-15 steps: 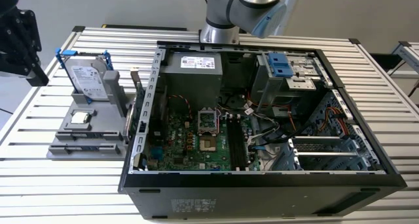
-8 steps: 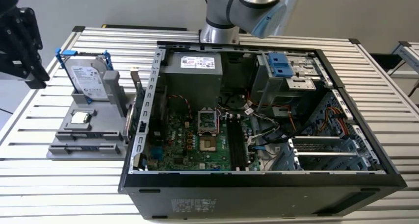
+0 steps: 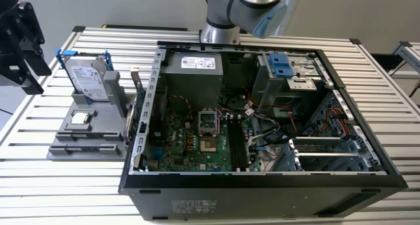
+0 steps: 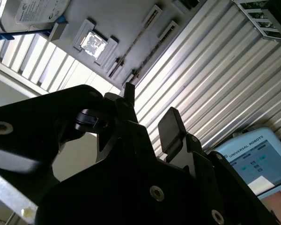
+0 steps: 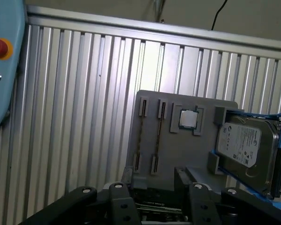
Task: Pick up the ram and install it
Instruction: 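Pick up the ram and move it above insertion slot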
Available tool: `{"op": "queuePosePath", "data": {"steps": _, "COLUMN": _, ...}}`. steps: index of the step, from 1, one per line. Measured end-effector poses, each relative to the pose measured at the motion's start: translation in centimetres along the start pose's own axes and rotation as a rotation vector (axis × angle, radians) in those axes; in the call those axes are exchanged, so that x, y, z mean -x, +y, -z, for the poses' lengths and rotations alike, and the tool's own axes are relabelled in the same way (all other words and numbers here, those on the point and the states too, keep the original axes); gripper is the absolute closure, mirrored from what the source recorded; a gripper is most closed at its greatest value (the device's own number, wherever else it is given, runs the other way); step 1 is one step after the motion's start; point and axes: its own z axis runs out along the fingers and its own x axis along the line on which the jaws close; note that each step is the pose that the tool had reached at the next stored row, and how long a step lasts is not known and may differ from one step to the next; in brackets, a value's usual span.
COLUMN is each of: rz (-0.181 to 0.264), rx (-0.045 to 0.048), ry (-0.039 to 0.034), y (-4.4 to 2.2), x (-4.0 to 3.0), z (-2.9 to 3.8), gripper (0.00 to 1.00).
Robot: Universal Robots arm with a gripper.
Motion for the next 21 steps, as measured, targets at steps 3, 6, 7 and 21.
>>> {"op": "queuePosePath", "data": {"steps": 3, "rz": -0.001, "rx": 0.0000, "ry": 0.0000, "y": -0.01, "x": 0.01, "z": 0.00, "gripper": 0.00}}
{"op": "queuePosePath", "data": {"steps": 6, "rz": -0.022, "rx": -0.0006, "ry": 0.0001, "y": -0.01, "x": 0.01, "z": -0.04, "gripper": 0.00}}
{"op": "queuePosePath", "data": {"steps": 7, "rz": -0.031, "rx": -0.0010, "ry": 0.0001, "y": -0.01, "x": 0.02, "z": -0.07, "gripper": 0.00}}
{"op": "queuePosePath", "data": {"steps": 21, "rz": -0.068, "rx": -0.0021, "ry": 0.0030, "y": -0.02, "x": 0.10, "z": -0.73, "gripper": 0.00}}
